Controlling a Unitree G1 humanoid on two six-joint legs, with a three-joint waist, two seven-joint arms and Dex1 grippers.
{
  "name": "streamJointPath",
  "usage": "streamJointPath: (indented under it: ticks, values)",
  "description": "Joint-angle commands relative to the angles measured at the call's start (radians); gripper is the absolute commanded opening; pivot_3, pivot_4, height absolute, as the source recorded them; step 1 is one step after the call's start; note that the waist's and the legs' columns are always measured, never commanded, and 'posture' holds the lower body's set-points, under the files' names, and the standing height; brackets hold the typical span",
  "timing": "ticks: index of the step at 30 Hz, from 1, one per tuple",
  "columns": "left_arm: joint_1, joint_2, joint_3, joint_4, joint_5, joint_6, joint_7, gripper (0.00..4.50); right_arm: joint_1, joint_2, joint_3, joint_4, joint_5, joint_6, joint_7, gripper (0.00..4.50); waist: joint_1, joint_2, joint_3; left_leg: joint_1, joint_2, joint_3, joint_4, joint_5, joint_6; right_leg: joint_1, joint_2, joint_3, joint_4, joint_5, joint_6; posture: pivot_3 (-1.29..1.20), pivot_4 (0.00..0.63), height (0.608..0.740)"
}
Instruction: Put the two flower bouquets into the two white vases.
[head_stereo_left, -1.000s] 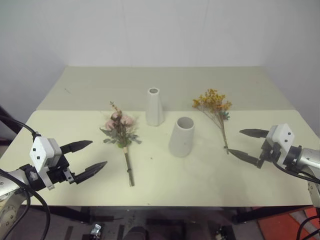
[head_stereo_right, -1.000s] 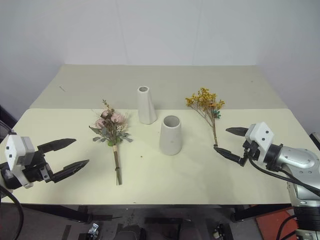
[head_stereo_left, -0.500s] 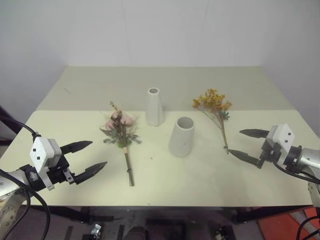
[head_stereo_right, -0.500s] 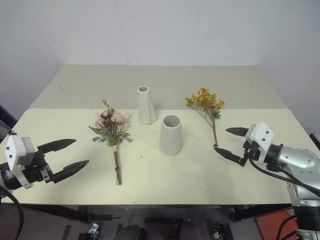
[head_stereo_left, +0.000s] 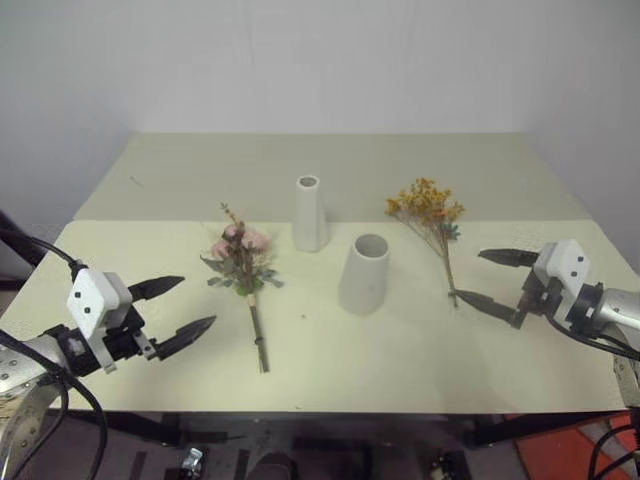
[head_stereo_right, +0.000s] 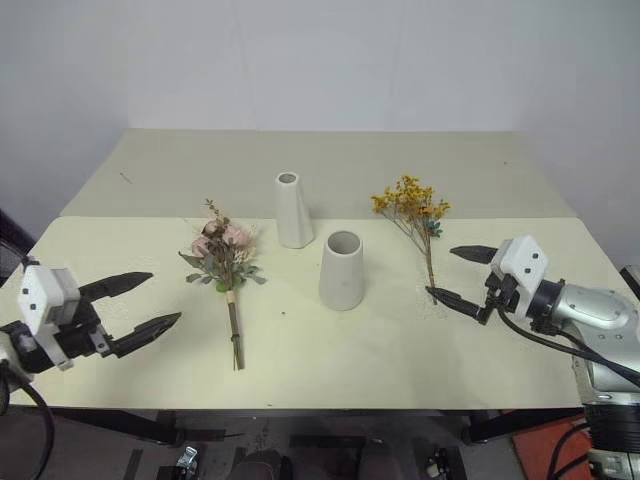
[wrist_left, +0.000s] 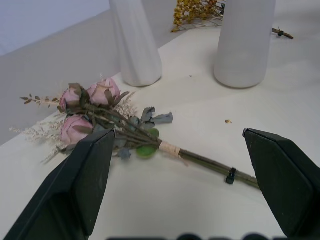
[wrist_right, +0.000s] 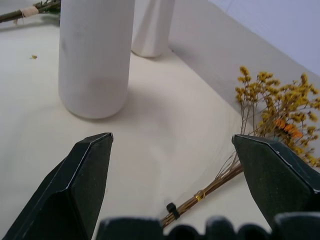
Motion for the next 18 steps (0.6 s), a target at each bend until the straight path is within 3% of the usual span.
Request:
streamJointPath:
  ticks: [1, 7, 11, 15, 18]
  values:
    - [-0.071, 0.033, -0.020, 0.008, 0.011, 0.009, 0.013, 4.46, -0.034, 0.003, -0.006, 0.004, 0.001, -0.008, -0.006, 4.50, 0.000, 0.000, 0.000, 0.000, 0.000, 0.000, 0.000, 0.000, 0.000, 0.000, 0.000, 0.000, 0.000, 0.000, 0.000, 0.00, 0.150, 0.740]
    - [-0.157, 0.114, -0.080, 0.030, 0.078, 0.211, 0.145, 4.46, -0.059, 0.021, 0.012, 0.003, -0.003, -0.016, -0.006, 4.50, -0.001, 0.000, 0.000, 0.000, 0.000, 0.000, 0.000, 0.000, 0.000, -0.001, 0.000, 0.000, 0.000, 0.000, 0.000, 0.00, 0.150, 0.740]
    - [-0.273, 0.124, -0.104, -0.037, -0.017, 0.480, 0.259, 4.46, -0.098, 0.011, 0.020, 0.020, -0.006, -0.025, 0.016, 4.50, -0.001, 0.000, 0.000, -0.001, 0.000, -0.003, 0.000, 0.000, 0.000, -0.001, 0.000, 0.000, 0.000, 0.000, 0.000, 0.00, 0.150, 0.740]
    - [-0.477, 0.160, -0.188, -0.093, -0.116, 0.915, 0.375, 4.46, -0.170, -0.002, 0.036, 0.063, -0.012, -0.036, 0.051, 4.50, 0.000, -0.001, 0.001, -0.001, 0.000, -0.006, 0.000, 0.000, 0.000, -0.001, 0.000, 0.000, 0.001, 0.000, 0.000, 0.00, 0.150, 0.740]
    - [-0.604, 0.110, -0.209, -0.103, -0.160, 1.164, 0.427, 4.46, -0.222, -0.008, 0.055, 0.092, -0.018, -0.038, 0.081, 4.50, -0.003, -0.001, 0.000, -0.001, -0.001, -0.006, 0.001, 0.000, 0.000, 0.000, 0.000, 0.000, 0.001, 0.000, 0.001, 0.00, 0.150, 0.740]
